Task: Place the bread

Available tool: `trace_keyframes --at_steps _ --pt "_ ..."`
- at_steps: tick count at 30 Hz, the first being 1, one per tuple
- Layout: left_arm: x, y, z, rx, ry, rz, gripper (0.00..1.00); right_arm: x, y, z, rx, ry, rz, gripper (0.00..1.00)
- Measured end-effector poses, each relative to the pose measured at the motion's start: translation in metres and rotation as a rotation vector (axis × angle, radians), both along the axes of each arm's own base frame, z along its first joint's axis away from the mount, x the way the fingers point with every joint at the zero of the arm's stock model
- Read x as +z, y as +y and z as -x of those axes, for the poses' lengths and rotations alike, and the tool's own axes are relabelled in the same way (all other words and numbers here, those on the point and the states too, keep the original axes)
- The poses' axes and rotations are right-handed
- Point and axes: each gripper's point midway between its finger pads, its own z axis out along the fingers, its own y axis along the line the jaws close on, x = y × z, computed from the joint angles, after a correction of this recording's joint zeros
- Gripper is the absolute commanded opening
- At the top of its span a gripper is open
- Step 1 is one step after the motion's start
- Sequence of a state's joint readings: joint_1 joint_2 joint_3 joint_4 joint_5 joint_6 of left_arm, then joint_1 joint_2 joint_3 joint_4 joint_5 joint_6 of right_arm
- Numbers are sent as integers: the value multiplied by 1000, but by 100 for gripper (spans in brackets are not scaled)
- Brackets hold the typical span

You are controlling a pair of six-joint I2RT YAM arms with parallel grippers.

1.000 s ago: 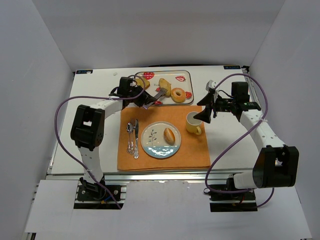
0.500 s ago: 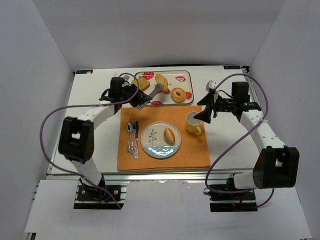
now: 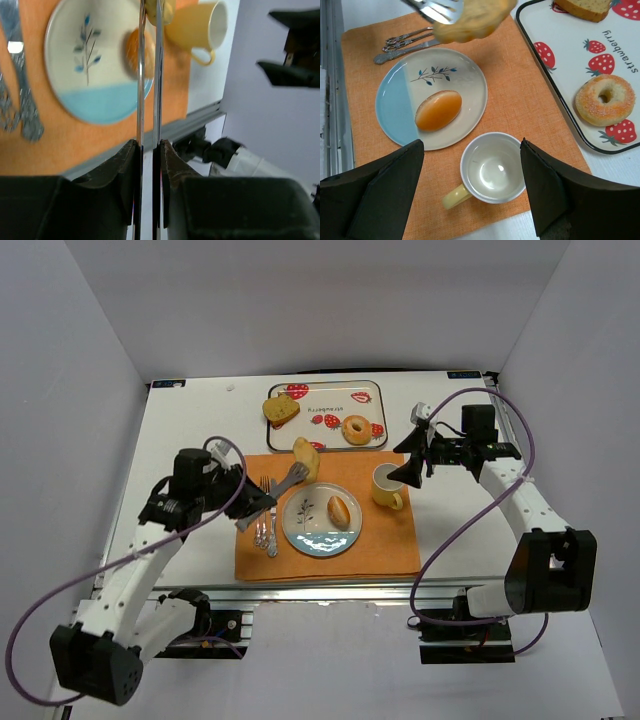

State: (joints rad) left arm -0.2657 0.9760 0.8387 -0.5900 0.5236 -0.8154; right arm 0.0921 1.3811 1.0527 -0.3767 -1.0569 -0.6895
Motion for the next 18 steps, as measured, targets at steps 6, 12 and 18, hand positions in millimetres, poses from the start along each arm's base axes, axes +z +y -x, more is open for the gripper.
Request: trace_keyframes --at_steps 6,12,18 --pt "-10 10 48 -27 79 -43 0 -5 1 -3 7 35 -3 82" --pt "-32 6 73 -91 175 -92 0 0 3 -3 14 26 -10 82" --pt "-50 -2 79 -143 240 -146 36 1 3 -4 14 24 -10 82"
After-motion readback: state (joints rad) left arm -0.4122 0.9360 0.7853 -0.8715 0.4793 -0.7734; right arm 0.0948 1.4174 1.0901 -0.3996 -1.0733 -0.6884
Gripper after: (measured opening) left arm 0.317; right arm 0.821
